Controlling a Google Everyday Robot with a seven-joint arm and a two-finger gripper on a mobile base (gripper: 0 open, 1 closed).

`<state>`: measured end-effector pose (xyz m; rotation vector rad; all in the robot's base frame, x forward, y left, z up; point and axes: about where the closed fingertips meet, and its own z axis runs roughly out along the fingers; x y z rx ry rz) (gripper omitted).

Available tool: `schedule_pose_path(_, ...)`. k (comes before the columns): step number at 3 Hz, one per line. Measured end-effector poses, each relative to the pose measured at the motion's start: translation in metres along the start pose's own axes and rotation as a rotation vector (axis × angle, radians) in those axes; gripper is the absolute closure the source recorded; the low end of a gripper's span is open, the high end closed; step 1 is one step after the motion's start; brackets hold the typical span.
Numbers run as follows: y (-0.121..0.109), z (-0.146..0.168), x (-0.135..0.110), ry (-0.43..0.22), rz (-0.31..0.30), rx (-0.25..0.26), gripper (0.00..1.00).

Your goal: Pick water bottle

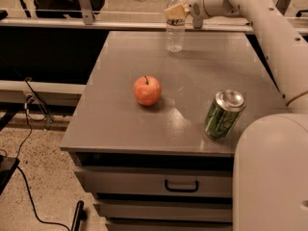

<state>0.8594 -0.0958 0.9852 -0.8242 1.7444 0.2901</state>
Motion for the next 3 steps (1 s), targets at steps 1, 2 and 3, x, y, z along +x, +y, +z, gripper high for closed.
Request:
schedule_pose_path(1,0.003,-0.015,-0.019,-0.037,-0.02,-0.048,1.0)
schedule_pose_path(2,0.008,-0.032,-0.032,-0.039,-0.053,-0.081,1.0)
schedule_pose_path(3,0.009,-0.032,-0.033,-0.036,-0.055,-0.088,1.0)
